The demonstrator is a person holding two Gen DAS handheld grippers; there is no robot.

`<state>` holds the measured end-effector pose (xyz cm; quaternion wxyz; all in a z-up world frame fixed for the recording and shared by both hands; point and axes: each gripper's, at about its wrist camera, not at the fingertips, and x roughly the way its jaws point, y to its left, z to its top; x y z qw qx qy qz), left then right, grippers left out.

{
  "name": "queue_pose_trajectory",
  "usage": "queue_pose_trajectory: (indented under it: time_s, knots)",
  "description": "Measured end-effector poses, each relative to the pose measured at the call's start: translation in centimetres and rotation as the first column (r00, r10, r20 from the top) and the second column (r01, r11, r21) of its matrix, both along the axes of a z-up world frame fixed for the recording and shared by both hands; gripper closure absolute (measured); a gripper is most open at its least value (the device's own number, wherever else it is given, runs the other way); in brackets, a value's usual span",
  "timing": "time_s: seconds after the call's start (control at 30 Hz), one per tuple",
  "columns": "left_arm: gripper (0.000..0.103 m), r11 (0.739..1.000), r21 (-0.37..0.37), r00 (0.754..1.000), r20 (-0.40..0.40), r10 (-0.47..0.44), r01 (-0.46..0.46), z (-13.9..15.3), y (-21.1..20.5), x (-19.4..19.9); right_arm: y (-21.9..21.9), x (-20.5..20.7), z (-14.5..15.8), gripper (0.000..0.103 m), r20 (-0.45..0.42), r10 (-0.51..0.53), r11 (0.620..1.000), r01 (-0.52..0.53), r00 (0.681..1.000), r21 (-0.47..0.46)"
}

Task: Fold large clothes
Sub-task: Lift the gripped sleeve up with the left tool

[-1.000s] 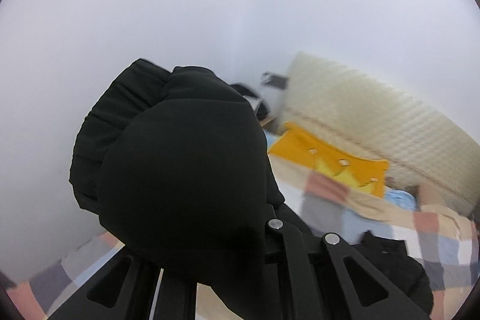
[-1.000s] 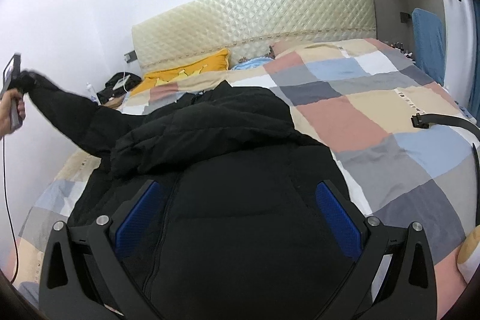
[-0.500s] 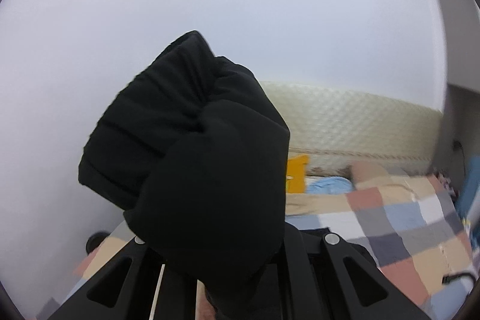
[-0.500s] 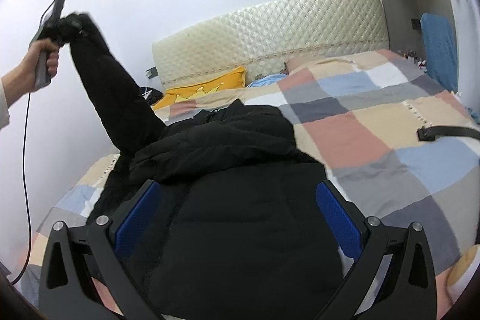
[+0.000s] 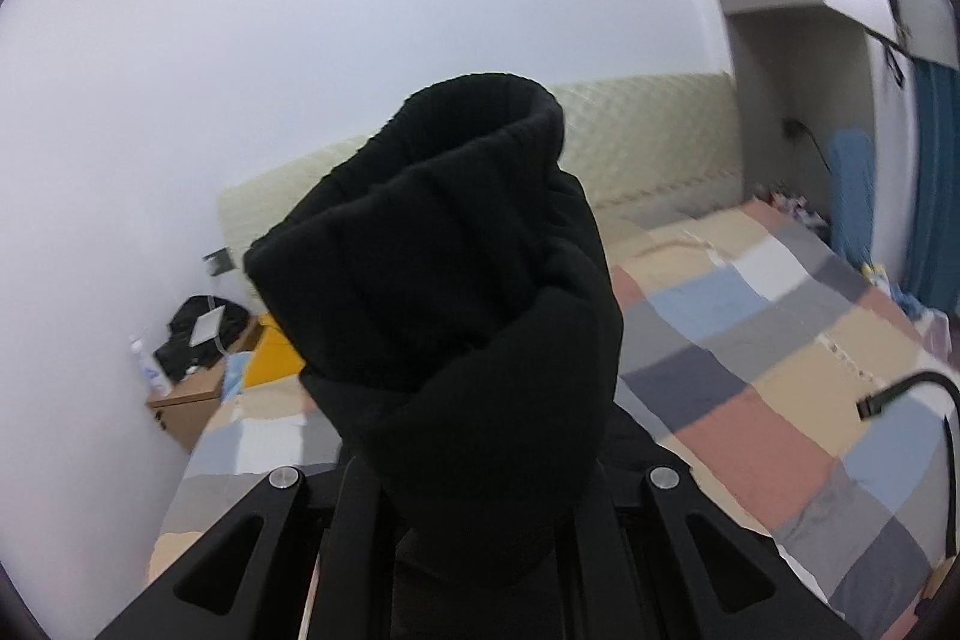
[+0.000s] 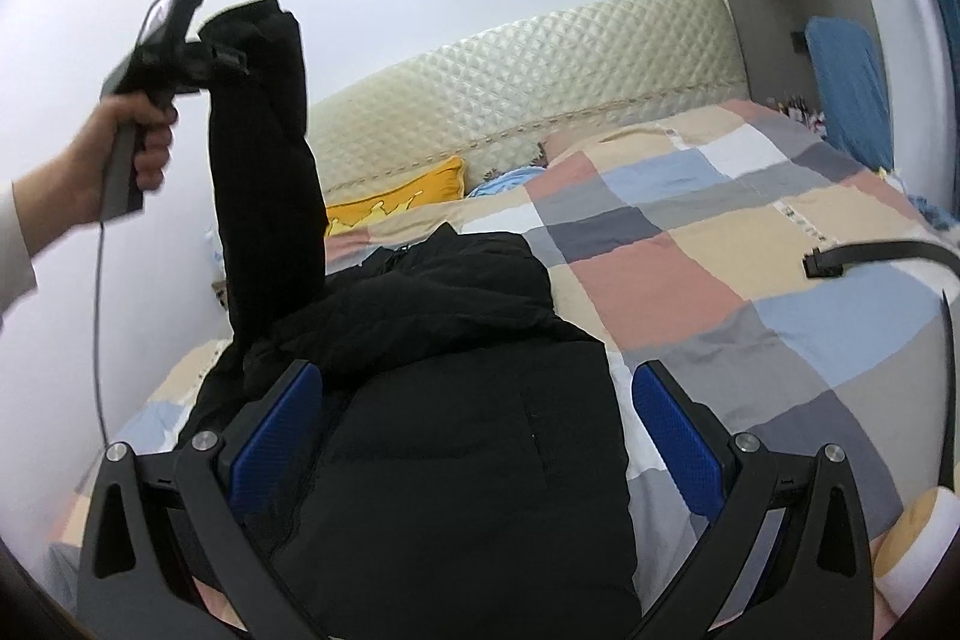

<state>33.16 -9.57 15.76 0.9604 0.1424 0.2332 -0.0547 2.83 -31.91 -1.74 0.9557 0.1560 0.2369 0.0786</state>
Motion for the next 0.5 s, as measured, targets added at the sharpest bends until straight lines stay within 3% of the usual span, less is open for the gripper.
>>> queue_pose_trajectory:
  time_s: [0.07,0.2,0.5]
  knots:
    - [0.093,0.999,0.05,1.0,0.001,-0.003,0.003,-1.4,-2.8,-0.8,-0.5,-0.1,0.0,0.0,0.011,-0.023,0.999,0.023,1.0,-0.024]
    - [0.092,0.996,0.064,0.997,-0.041,-0.064,0.066,-6.0,-7.3,-1.3,-2.0,-0.2,0.1,0.0,0.022,-0.084,0.995,0.085,0.996,-0.056]
    - [0.092,0.989,-0.089,0.982,-0.138,-0.132,0.121,-15.1,-11.7,0.9,-5.2,0.5,-0.6,0.0,0.008,-0.166,0.982,0.165,0.986,0.094]
